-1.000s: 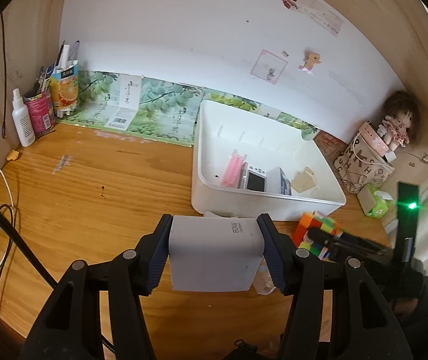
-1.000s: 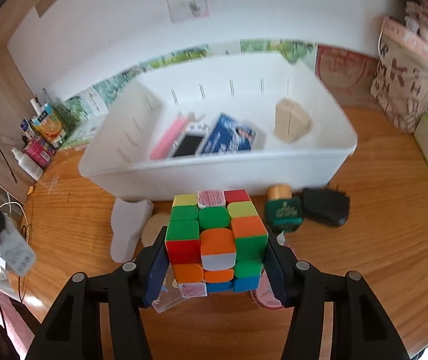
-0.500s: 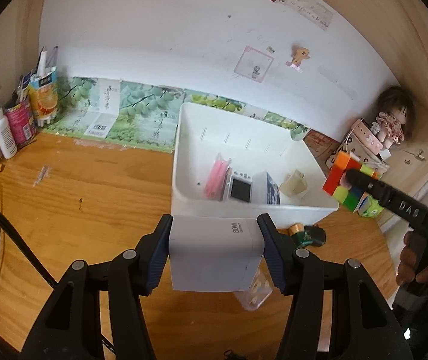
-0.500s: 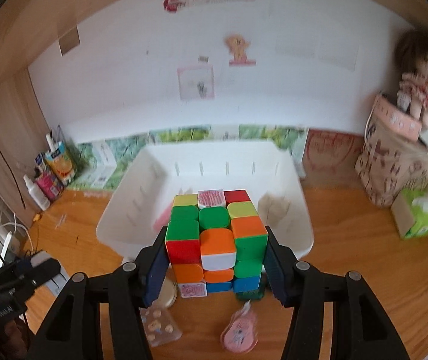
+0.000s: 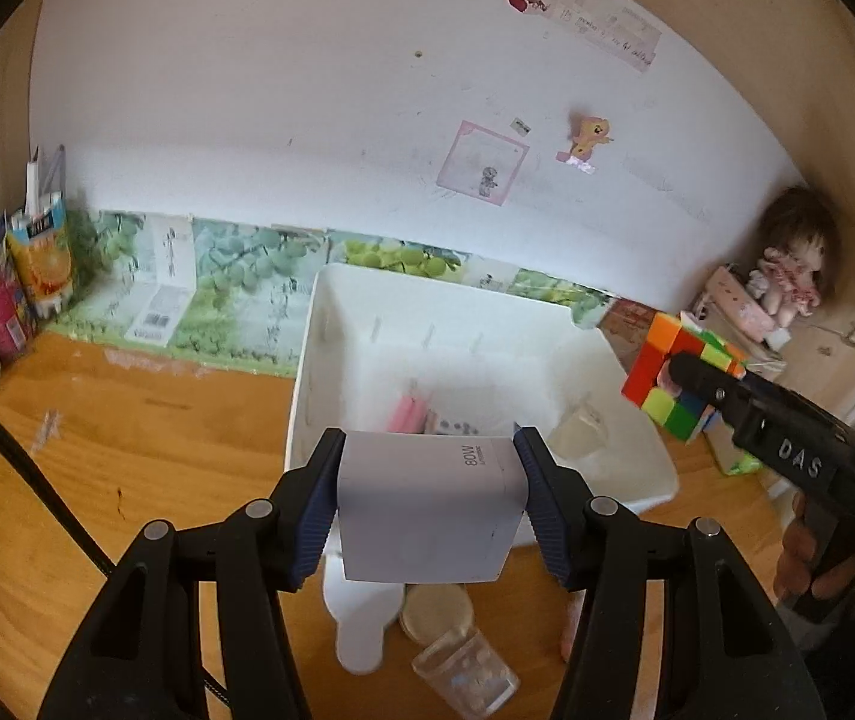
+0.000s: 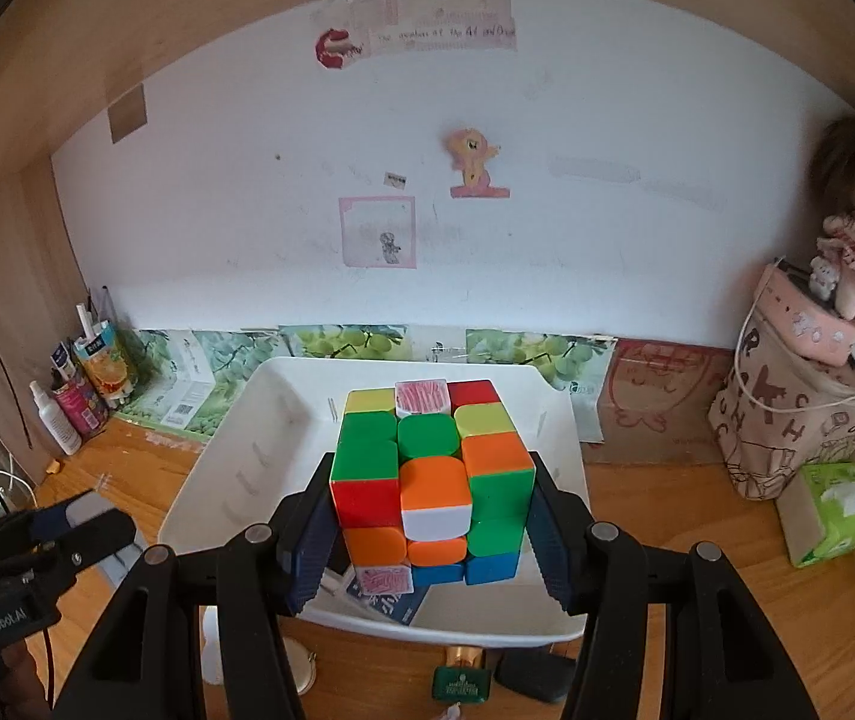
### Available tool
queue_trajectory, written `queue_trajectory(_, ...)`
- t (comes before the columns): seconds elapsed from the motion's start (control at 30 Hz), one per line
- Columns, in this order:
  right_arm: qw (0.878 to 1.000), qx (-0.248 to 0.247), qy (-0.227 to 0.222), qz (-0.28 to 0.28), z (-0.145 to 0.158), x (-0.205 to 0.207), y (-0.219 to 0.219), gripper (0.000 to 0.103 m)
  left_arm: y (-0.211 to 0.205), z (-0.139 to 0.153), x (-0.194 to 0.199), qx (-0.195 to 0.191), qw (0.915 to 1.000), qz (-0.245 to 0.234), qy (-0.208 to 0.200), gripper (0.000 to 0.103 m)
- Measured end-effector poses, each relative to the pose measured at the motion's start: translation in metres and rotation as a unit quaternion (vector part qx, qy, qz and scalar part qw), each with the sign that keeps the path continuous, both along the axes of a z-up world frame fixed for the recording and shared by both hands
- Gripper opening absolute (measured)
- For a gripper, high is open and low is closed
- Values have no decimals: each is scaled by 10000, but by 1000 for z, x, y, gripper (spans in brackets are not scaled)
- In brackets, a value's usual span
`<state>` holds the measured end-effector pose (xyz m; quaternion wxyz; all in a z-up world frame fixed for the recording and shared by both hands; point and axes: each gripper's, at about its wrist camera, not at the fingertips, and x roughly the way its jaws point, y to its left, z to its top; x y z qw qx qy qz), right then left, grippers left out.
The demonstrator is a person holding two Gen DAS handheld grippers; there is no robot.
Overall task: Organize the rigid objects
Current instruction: 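Lower adapter into bin with left tool while right tool lowers cube into bin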
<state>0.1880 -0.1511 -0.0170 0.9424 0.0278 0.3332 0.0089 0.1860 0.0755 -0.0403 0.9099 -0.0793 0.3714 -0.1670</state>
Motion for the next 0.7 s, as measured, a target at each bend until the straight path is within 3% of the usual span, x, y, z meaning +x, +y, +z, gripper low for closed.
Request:
queue_trajectory(0.33,9993,322,132,-167,-34,30,-15,58,-25,-6,40,586,9978,235,-180,60)
queue_trajectory(0.5,9983,449,317,-212,-54,43,-22,58,-27,-24,71,626,9970,413,205,60)
queue_trajectory(0.7,9969,507,529,-280,-71,53,-29,58,-34,-37,88,775,9953,482,322,60)
